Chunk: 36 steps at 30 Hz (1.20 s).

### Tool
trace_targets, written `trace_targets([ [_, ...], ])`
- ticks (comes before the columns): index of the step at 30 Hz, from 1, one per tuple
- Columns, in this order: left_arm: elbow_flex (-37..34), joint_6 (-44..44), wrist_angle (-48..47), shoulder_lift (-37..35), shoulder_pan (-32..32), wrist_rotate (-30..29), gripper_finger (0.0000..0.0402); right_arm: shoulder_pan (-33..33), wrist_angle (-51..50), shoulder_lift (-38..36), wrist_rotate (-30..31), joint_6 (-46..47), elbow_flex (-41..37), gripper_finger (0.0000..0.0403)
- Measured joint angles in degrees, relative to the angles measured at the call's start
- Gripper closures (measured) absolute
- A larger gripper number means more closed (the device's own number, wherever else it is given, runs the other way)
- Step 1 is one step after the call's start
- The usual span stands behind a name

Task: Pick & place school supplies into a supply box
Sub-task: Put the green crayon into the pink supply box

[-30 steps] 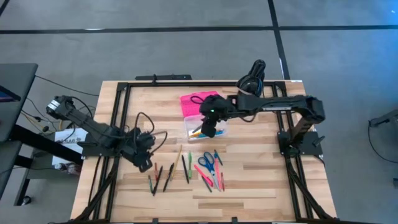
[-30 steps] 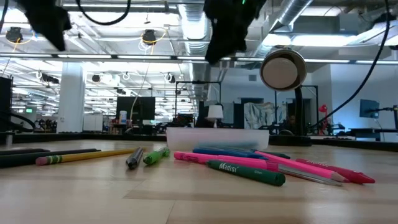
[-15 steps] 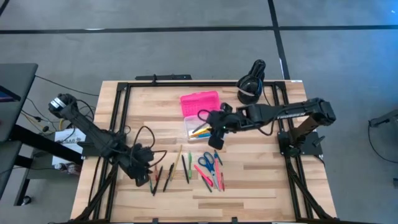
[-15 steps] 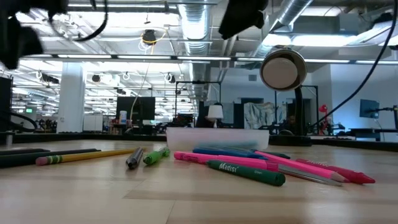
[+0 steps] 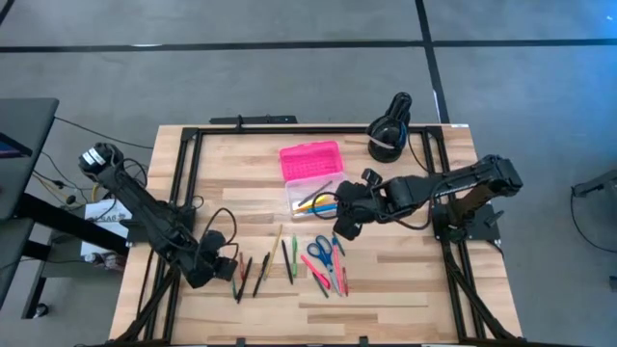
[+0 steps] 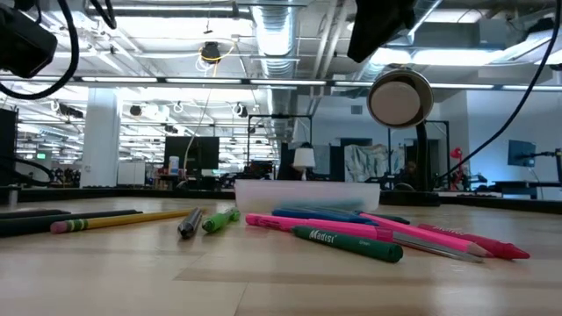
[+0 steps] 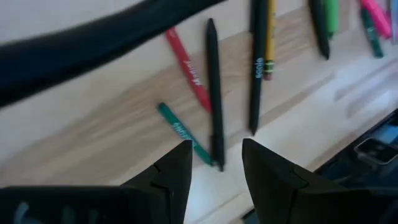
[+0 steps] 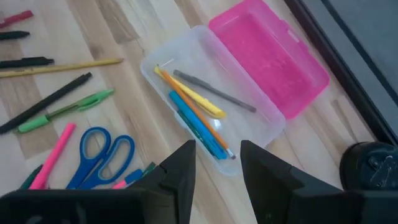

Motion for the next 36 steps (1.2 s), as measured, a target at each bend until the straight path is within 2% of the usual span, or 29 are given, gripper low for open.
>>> trace_targets([
  [9, 0.1, -1.2, 11.8, 12.2, -0.9, 1.6, 0.0267, 0.6, -2.6, 0.0, 1.8, 0.0, 0.0, 0.0285],
  [13, 1.0, -2.5, 12.1, 15.6, -0.9, 1.8, 0.0267, 0.6, -2.9, 0.0, 1.8, -0.2, 0.0, 0.0285],
  [25, 3.4, -3.3, 5.2, 17.0, -1.2, 5.4, 0.0267, 0.1, -2.4, 0.0, 1.8, -1.1, 0.0, 0.0285],
  [36, 3.4, -3.3, 3.2, 17.0, -1.2, 4.5, 0.0267, 0.1, -2.2, 0.0, 1.7, -1.1, 0.0, 0.0285],
])
